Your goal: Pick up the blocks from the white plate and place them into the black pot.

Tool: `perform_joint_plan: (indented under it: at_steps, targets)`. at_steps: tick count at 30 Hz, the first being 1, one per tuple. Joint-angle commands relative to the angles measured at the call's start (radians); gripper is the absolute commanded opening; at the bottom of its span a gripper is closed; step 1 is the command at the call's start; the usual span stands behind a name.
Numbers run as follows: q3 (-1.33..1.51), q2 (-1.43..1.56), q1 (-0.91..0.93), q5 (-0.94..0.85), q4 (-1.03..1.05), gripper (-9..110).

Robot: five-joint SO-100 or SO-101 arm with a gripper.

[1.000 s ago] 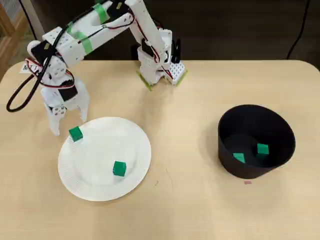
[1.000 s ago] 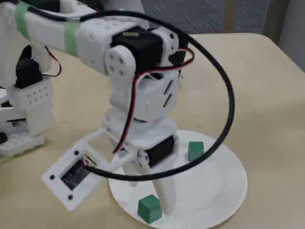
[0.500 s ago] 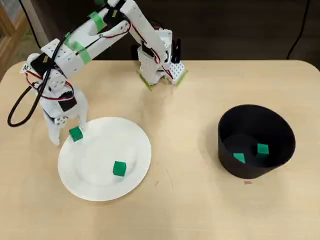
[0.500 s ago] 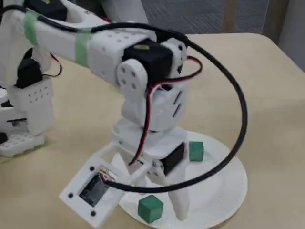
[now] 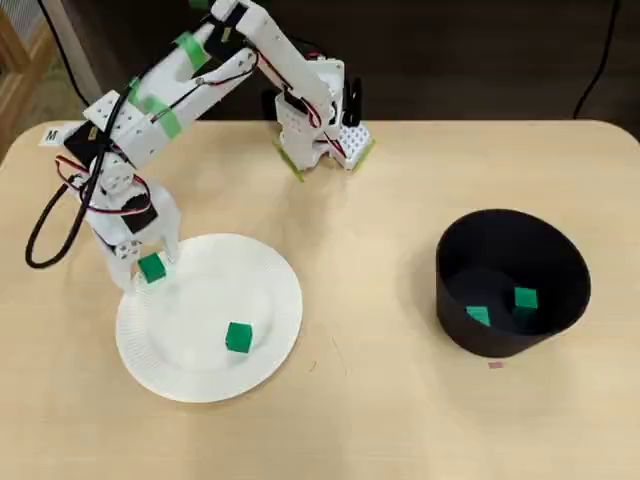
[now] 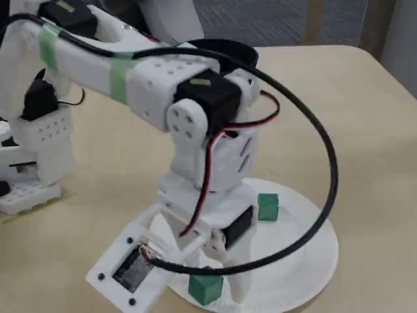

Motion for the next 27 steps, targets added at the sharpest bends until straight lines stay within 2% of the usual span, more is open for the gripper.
perform_joint_plan:
  at_steps: [1, 9, 17, 23, 27]
  targets:
    - [-0.061, 0.003, -0.005, -0.006, -0.003, 24]
    - [-0.106, -0.034, -0.008, -0.011, -0.005, 20]
    - [-0.193, -0.092, -0.005, 0.012, 0.02, -2]
    - [-0.241, -0.095, -0.043, -0.02, 0.021, -2]
    - [-0.356, -0.06, -0.13, -0.029, -0.003, -2]
